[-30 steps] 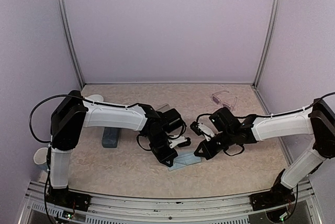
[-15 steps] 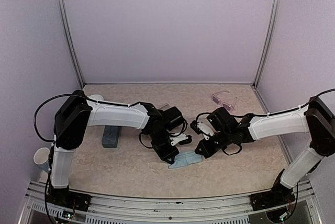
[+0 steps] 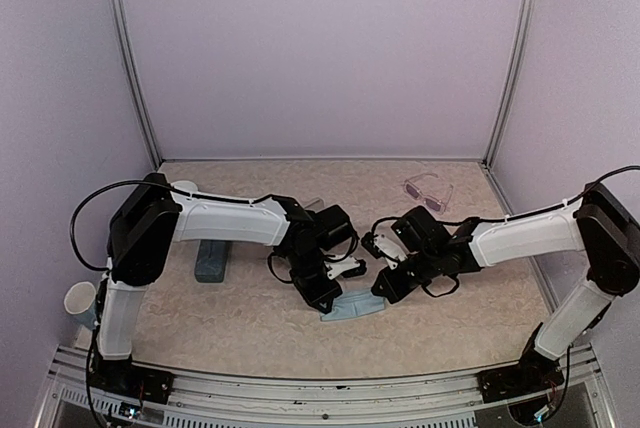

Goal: Organize the sunglasses
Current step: Fold the glasses cleaning cloth at the center of the board.

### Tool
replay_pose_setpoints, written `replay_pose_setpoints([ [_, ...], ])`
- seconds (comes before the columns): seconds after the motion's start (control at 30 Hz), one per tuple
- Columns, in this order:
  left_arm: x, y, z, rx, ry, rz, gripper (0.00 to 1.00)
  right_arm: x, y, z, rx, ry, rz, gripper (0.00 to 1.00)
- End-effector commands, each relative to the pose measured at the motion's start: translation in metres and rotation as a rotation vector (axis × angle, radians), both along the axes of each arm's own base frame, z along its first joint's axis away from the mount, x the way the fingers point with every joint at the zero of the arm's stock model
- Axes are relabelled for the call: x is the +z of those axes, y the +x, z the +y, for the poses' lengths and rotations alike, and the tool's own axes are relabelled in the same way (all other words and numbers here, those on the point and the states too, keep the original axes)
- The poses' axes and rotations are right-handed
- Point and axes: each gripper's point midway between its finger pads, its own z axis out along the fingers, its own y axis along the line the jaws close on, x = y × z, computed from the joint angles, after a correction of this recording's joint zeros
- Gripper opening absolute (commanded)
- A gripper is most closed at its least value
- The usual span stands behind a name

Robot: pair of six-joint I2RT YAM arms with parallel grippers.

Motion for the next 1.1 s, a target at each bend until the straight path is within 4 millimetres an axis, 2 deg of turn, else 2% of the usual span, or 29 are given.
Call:
replay_pose_setpoints([
  [0.0, -0.014, -0.007, 0.031, 0.017, 0.142, 0.047, 0.00, -0.010, 0.008, -0.013, -0.029, -0.081, -0.019, 0.00],
  [0.17, -0.012, -0.005, 0.031, 0.036, 0.142, 0.046, 0.00, -0.010, 0.012, -0.011, -0.024, -0.085, -0.024, 0.00],
  [0.47, -0.008, -0.003, 0.033, 0.063, 0.139, 0.053, 0.10, -0.016, 0.011, -0.011, -0.016, -0.095, -0.018, 0.00],
  [0.8, 0.001, -0.002, 0.031, 0.083, 0.116, 0.041, 0.11, -0.011, 0.012, -0.003, 0.008, -0.060, -0.028, 0.00],
  [0.9, 0.005, 0.004, 0.029, 0.112, 0.086, 0.029, 0.12, -0.005, 0.010, 0.003, 0.038, -0.027, -0.033, 0.00],
  [1.07, 0.025, 0.016, 0.030, 0.200, 0.000, 0.035, 0.20, -0.003, 0.006, 0.009, 0.079, -0.004, -0.023, 0.00],
])
